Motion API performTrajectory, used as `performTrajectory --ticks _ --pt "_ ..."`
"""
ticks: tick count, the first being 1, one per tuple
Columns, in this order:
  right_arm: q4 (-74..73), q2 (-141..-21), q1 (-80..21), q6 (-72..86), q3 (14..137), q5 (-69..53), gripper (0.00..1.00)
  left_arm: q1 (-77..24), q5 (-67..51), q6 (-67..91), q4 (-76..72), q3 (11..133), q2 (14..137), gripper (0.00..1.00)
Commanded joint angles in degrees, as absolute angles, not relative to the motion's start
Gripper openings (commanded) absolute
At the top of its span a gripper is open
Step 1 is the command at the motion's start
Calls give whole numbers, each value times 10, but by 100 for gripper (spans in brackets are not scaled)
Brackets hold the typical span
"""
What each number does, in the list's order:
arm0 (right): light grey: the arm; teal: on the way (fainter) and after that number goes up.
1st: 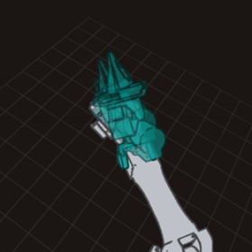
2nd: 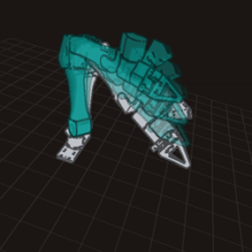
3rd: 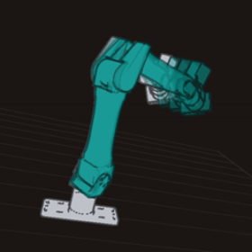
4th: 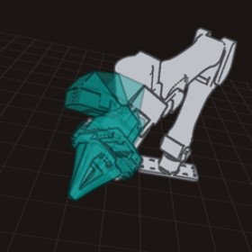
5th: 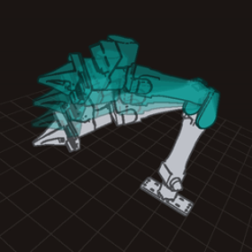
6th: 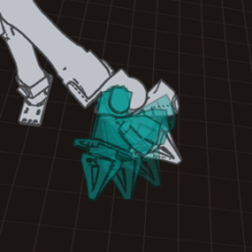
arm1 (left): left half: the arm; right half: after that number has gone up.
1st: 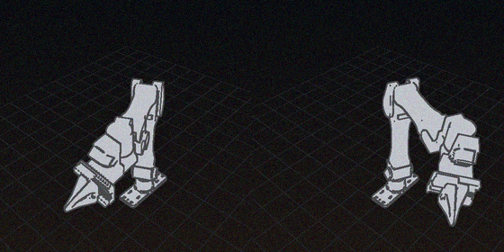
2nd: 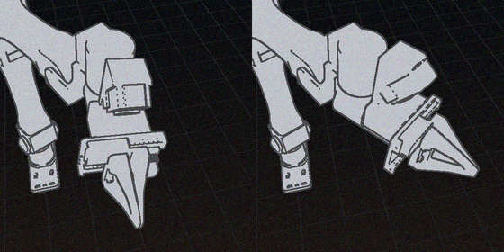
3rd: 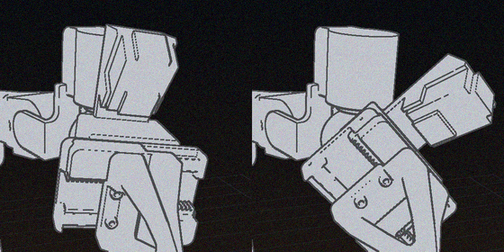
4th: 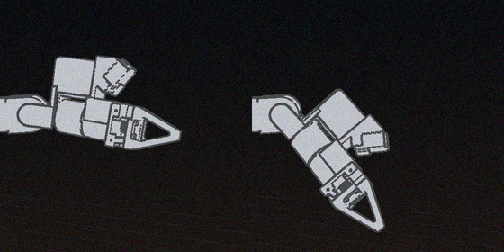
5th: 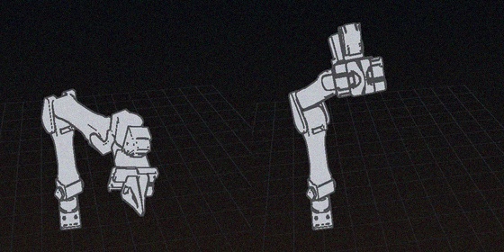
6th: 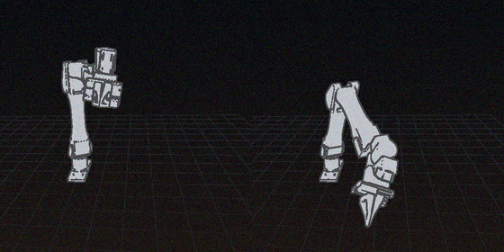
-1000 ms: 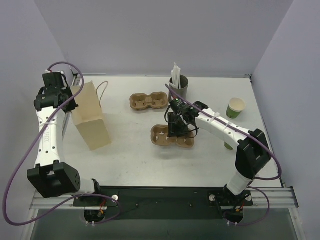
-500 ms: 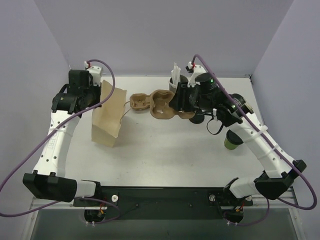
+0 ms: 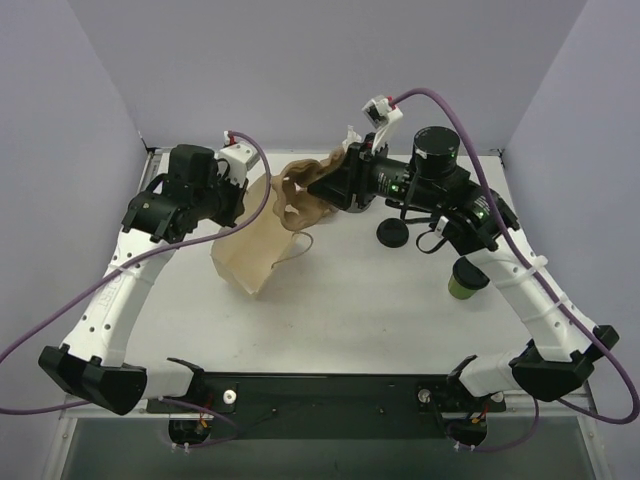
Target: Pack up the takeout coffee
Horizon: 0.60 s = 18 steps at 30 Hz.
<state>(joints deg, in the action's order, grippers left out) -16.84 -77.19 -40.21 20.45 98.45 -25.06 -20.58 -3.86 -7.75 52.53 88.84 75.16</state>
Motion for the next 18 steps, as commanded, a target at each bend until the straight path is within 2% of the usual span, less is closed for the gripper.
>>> performTrajectory --ticks 1,3,8,18 --pt "-48 -800 -405 252 1008 -385 30 -213 -109 -89 490 890 722 0" --pt "-19 -806 -404 280 996 -421 30 -214 -120 -86 488 890 721 0" --pt "160 -806 -401 420 924 -490 29 -213 -164 -76 469 882 719 0" --pt "416 -812 -350 628 821 -549 25 -199 -288 -51 437 882 723 0"
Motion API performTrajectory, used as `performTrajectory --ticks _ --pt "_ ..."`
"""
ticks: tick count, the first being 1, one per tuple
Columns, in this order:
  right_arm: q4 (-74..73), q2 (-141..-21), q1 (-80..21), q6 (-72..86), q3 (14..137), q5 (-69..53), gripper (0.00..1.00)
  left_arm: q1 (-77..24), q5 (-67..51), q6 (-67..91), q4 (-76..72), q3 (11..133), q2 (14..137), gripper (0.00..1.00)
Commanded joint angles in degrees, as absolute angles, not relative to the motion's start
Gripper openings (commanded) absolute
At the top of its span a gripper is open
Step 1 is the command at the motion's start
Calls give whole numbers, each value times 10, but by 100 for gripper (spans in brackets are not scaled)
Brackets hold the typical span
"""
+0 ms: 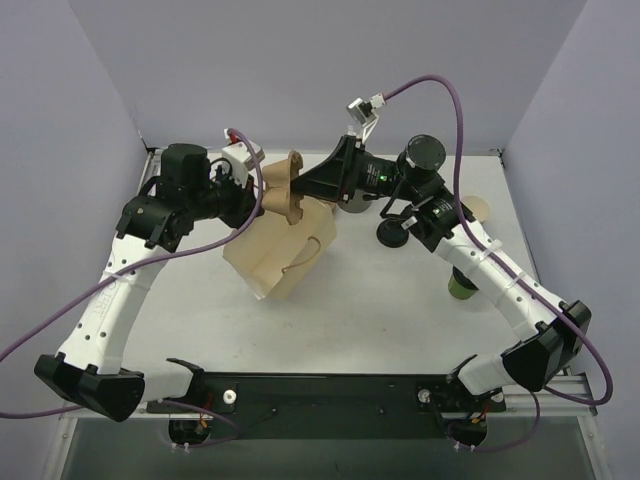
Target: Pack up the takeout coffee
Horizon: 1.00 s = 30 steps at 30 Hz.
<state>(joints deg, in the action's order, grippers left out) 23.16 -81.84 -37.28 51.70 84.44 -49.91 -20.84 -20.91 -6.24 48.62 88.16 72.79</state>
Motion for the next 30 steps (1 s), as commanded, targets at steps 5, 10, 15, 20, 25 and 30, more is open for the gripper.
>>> performTrajectory --ticks 5,10,15,20,25,30 --pt "467 -814 -335 663 789 -577 25 -156 -357 -37 415 876 721 0" --pt "402 -816 -337 613 779 -595 25 -140 -388 -33 412 893 729 0" --pt "205 -828 -354 480 811 -583 24 -139 -403 -35 417 905 734 0" --pt "4 -850 -381 285 872 -541 24 -141 -425 -37 432 918 740 0" --pt "-109 -870 -397 212 911 -530 22 -149 -423 -36 445 926 746 0" --pt "-137 -859 -410 196 924 -517 22 -147 -402 -34 446 913 746 0"
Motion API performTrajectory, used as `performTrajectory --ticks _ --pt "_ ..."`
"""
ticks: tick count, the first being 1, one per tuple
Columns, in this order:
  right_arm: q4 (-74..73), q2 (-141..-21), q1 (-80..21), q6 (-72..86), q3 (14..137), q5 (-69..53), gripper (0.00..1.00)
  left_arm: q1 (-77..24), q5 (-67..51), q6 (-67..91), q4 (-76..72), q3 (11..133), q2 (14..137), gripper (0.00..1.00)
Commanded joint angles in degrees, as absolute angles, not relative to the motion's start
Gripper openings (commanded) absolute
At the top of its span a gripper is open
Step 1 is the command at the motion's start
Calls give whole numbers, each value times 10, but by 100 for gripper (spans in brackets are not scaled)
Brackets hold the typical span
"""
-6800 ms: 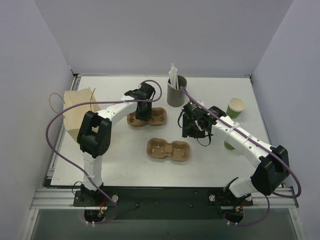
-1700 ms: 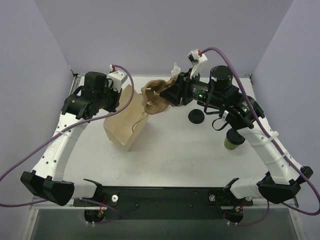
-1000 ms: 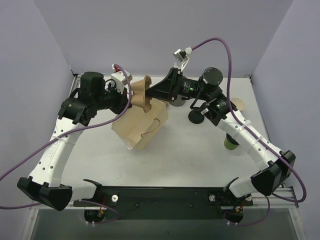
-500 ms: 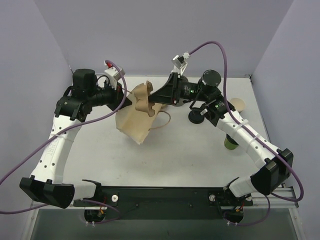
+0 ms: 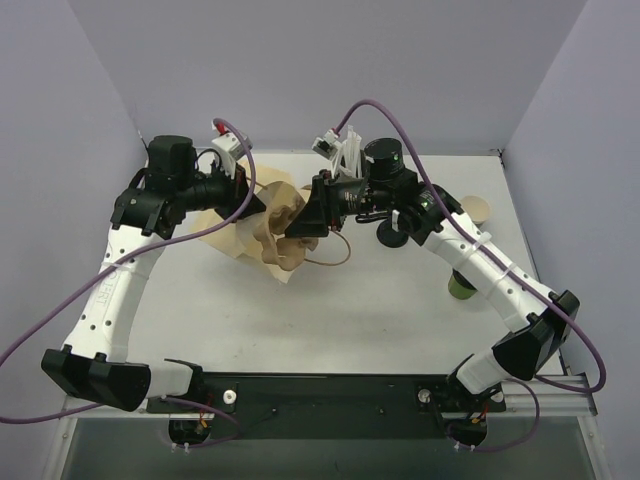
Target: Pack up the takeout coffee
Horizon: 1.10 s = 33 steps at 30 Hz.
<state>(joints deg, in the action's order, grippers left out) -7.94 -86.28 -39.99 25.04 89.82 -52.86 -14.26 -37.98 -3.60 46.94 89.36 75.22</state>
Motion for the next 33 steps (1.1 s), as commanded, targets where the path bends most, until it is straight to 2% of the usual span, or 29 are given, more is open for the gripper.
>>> performTrajectory --ticks 1,14,21,29,33 --pt "-139 -853 -414 195 926 -515 22 -147 -397 -33 447 907 748 0" --pt "-137 -819 -433 214 967 -535 22 -147 -407 -26 458 884 756 0" --pt "-148 -847 -433 213 960 -564 22 -147 -421 -27 461 881 744 0" --pt "-192 -880 -435 164 941 -548 20 -149 -461 -25 464 882 746 0" --pt "-237 -894 -436 134 961 -495 19 -149 -463 -25 469 885 746 0"
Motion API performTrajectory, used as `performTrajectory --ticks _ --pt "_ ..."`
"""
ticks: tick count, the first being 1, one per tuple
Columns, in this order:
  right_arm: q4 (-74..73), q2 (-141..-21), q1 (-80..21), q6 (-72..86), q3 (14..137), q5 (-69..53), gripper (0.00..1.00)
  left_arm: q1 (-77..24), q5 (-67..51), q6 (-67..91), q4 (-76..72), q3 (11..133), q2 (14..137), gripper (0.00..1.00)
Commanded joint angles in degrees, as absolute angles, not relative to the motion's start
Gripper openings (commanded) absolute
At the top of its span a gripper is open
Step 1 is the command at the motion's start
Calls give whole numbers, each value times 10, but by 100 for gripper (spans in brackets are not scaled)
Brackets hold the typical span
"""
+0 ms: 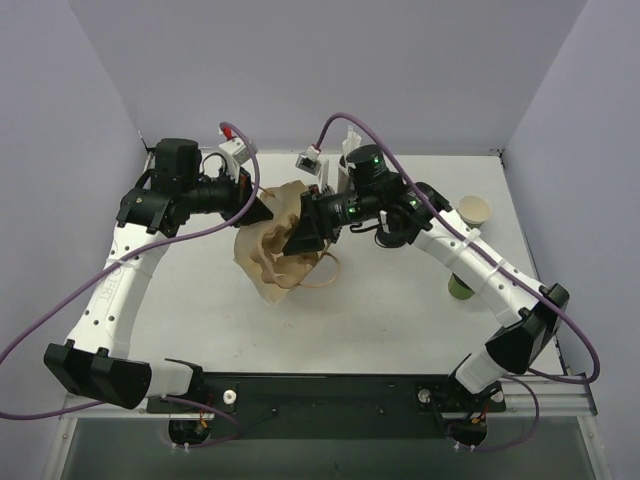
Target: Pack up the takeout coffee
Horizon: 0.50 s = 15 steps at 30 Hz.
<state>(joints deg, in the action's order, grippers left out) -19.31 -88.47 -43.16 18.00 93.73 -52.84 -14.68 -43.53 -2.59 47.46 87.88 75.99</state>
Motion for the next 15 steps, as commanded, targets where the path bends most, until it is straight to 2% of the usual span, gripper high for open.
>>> performTrajectory --ticks 1,10,15 --pt "-254 -897 -435 121 968 -480 19 -150 -462 -25 473 885 747 0" --pt "-356 -913 -477 22 994 -237 18 -158 -470 39 476 862 761 0" --pt "-370 -931 -509 4 997 -172 17 -183 -450 88 471 852 762 0"
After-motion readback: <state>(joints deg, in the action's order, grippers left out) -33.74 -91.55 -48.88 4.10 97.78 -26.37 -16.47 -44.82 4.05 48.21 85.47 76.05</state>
